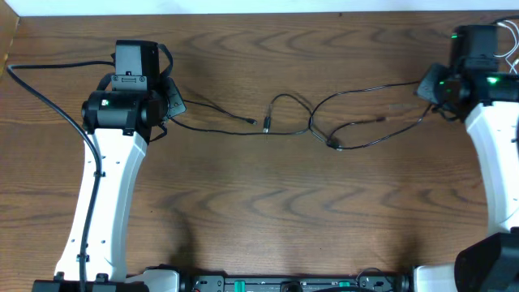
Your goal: Untangle cables
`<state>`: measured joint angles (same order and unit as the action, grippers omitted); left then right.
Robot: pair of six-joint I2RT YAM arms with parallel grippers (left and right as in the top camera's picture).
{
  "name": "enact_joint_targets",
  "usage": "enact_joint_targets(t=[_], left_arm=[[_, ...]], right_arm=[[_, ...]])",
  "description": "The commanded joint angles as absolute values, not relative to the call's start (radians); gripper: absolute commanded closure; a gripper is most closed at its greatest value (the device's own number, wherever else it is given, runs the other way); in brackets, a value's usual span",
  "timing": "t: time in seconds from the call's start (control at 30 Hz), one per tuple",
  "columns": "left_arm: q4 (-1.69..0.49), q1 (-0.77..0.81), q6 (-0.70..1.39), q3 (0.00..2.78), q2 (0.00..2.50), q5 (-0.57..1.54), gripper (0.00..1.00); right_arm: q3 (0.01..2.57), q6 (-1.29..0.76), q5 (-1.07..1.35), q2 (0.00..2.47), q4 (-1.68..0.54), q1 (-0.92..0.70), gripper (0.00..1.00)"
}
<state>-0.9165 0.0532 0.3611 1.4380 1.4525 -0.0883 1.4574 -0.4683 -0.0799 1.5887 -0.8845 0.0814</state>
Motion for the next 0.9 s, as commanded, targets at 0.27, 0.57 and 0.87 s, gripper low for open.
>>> enact_joint_targets(t=[0.27, 0.57, 0.87], left_arm=[[-0.931, -0.055, 0.363, 1.446, 1.482, -0.031, 0.92], [-0.920, 0.029, 0.326, 1.444, 1.559, 0.270, 0.93], [-0.911, 0.157, 0.273, 1.444, 1.702, 0.329, 0.54]], right_arm=[[1.456, -0.422, 0.252, 1.580, -0.880, 0.315, 0.99], [1.456, -0.234, 0.514, 1.580, -0.850, 0.241, 0.99], [1.457, -0.209, 0.727, 1.579, -0.764, 0.096, 0.99]])
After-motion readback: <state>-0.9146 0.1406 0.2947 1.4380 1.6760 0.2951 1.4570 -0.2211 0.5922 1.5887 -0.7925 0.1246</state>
